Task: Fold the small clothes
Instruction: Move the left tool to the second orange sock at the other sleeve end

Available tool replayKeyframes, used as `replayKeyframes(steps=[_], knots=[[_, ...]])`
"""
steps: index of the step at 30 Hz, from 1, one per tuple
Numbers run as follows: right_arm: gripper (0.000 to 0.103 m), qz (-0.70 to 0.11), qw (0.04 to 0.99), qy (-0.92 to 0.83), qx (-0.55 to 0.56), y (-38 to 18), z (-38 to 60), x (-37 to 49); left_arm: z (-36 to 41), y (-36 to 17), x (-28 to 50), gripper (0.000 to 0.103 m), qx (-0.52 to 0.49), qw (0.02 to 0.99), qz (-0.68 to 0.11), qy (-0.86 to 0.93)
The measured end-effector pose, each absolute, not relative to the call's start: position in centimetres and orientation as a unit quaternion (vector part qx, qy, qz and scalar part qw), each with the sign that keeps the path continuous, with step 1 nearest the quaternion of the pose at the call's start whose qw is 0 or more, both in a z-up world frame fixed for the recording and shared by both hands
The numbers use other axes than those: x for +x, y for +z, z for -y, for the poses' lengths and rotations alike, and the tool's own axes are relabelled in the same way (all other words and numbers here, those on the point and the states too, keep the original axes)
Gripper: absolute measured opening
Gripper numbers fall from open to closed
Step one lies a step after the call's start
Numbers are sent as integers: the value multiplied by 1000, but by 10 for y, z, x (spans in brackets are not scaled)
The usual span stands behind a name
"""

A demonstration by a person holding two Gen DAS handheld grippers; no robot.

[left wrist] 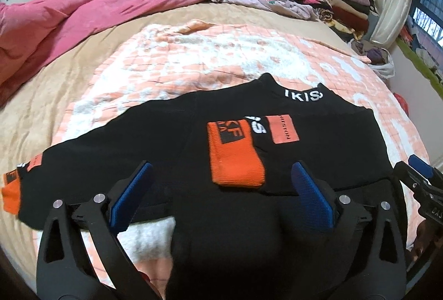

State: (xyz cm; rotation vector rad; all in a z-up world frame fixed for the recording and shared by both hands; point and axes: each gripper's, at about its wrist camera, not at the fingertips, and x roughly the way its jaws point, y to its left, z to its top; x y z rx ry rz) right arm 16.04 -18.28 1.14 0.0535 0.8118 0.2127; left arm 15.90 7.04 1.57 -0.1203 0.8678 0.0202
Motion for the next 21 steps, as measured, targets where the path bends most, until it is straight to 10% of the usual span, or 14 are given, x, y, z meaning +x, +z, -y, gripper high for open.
replayKeyframes(steps=[21], knots=[[98,-354,919,171,-26,50,99,151,-132,35,127,93,-78,914,-393,67]])
